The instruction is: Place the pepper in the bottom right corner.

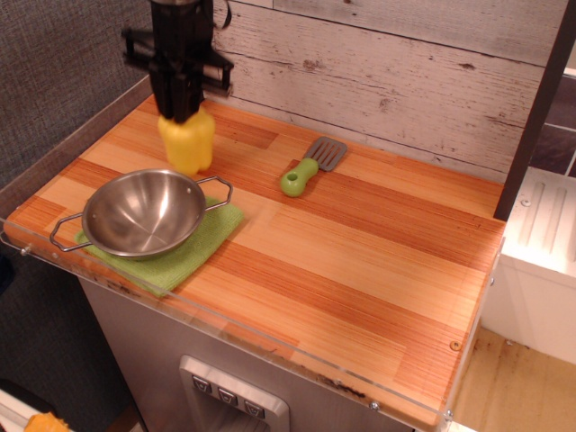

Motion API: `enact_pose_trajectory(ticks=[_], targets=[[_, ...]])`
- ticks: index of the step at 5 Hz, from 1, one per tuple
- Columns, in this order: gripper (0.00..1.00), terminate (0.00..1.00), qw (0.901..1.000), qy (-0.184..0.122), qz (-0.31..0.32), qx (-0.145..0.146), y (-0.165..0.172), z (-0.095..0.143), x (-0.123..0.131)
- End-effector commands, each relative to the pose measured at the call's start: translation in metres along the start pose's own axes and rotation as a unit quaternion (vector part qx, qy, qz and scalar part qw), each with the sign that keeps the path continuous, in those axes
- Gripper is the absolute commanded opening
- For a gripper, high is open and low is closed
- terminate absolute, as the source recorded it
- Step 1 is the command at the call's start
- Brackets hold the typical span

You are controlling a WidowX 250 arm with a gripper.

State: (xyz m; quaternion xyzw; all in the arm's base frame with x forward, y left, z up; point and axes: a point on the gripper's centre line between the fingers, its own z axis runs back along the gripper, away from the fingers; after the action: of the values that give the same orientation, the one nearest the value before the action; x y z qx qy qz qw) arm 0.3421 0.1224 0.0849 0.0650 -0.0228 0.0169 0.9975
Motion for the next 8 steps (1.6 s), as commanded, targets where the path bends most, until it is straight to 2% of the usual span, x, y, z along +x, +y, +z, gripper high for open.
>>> enact_pose_trajectory(ticks=[1, 2, 3, 4, 5, 8], targets=[[0.00, 0.00, 0.9816, -0.140, -0.082, -0.101, -0.069, 0.089, -0.035], [0.00, 0.00, 0.9696, -0.142, -0.141, -0.141, -0.112, 0.090, -0.058], [0.00, 0.00, 0.9623, -0.118, -0.205, -0.134, -0.161, 0.079, -0.082], [0.00, 0.00, 0.9601, -0.089, -0.239, -0.115, -0.193, 0.063, -0.095], [0.00, 0.00, 0.9593, -0.076, -0.255, -0.095, -0.200, 0.054, -0.098], [0.00, 0.00, 0.9604, -0.046, -0.262, -0.084, -0.198, 0.033, -0.099]])
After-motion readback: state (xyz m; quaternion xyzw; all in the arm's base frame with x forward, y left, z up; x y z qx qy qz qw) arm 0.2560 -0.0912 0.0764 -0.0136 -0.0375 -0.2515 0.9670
